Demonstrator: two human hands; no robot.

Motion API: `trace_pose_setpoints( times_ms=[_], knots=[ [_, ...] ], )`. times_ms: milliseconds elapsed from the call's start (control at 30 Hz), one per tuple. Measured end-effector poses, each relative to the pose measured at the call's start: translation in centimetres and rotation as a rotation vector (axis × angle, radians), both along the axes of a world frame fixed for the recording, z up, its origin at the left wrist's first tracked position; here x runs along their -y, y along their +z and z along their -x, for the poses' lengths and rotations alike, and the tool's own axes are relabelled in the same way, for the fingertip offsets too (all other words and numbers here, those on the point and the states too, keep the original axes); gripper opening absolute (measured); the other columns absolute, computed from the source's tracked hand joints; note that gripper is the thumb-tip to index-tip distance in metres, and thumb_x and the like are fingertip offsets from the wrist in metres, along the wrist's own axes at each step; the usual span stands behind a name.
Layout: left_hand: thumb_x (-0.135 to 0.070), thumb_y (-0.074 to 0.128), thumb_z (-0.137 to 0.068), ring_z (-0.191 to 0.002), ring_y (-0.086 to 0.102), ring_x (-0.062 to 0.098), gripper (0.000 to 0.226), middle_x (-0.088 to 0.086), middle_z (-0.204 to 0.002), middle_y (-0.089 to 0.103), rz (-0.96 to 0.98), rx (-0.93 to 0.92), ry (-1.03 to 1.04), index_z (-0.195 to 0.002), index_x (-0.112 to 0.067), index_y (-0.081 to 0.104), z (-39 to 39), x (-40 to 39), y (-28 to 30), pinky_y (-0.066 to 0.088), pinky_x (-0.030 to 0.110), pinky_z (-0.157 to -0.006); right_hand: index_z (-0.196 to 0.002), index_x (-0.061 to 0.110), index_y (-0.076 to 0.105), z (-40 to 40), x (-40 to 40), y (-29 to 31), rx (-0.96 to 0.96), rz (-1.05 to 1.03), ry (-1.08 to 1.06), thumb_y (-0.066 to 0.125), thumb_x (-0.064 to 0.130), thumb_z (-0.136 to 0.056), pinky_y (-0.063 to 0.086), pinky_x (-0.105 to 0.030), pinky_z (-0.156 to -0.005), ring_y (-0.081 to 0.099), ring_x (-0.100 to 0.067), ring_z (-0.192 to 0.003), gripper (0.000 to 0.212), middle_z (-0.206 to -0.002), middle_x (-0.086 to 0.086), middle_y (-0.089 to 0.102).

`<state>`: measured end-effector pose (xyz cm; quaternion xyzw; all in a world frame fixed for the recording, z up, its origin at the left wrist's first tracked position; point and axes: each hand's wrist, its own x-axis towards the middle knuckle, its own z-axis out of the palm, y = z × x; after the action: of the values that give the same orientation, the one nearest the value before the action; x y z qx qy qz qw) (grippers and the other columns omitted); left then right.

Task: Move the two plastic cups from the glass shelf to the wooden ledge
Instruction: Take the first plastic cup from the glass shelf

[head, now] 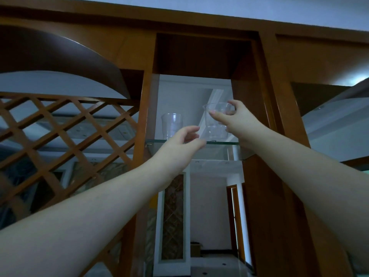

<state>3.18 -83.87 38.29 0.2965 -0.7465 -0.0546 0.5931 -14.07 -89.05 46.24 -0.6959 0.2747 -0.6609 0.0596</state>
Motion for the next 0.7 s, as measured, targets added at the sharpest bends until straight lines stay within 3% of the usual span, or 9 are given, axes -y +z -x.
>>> trace_pose_setpoints(
  times_ms=[100,200,333,500,700],
  knots=[
    [-0.032,0.057,-0.094,-0.098,0.052,-0.001,0.046,-0.017,-0.112,0.056,-0.044,-0.044,-0.035,-0.138,-0.030,0.045,0.3,0.1,-0.7,0.038,0.020,-0.077,-0.148,0.026,0.024,0.0,-0.9,-0.7,0.004,0.006,0.022,0.076,0.049,-0.075,0.041,-0.050,-0.105,0.053,-0.022,-0.120,0.093,-0.135,-0.004,0.052],
    [-0.033,0.062,-0.091,-0.101,0.055,0.001,0.051,-0.013,-0.118,0.060,-0.084,-0.059,-0.051,-0.140,-0.029,0.045,0.5,0.3,-1.6,0.043,0.022,-0.080,-0.148,0.023,0.026,0.0,-2.2,-1.8,-0.001,0.008,0.040,0.077,0.049,-0.074,0.042,-0.047,-0.104,0.055,-0.017,-0.115,0.094,-0.116,0.007,0.053],
    [-0.040,0.071,-0.083,-0.113,0.056,0.012,0.072,-0.007,-0.131,0.056,-0.143,-0.048,-0.085,-0.145,-0.030,0.036,0.9,0.1,-2.9,0.043,0.026,-0.082,-0.149,0.020,0.026,0.2,-4.3,-3.7,-0.046,0.007,0.058,0.076,0.045,-0.077,0.044,-0.042,-0.102,0.052,-0.015,-0.117,0.091,-0.131,0.003,0.052],
    [-0.042,0.075,-0.078,-0.119,0.053,0.014,0.082,-0.004,-0.138,0.052,-0.158,-0.040,-0.118,-0.147,-0.029,0.032,1.0,-0.7,-4.4,0.041,0.024,-0.082,-0.148,0.018,0.030,0.2,-6.7,-6.6,-0.049,-0.029,0.099,0.075,0.041,-0.079,0.043,-0.044,-0.104,0.052,-0.014,-0.120,0.086,-0.136,0.002,0.052],
    [-0.044,0.081,-0.071,-0.121,0.055,0.013,0.087,-0.004,-0.136,0.055,-0.186,-0.027,-0.173,-0.144,-0.032,0.035,0.6,-1.9,-7.5,0.041,0.040,-0.105,-0.146,0.021,0.034,-1.0,-8.5,-10.8,-0.065,-0.081,0.128,0.074,0.041,-0.080,0.048,-0.036,-0.098,0.055,-0.011,-0.117,0.080,-0.136,0.004,0.053]
  ],
)
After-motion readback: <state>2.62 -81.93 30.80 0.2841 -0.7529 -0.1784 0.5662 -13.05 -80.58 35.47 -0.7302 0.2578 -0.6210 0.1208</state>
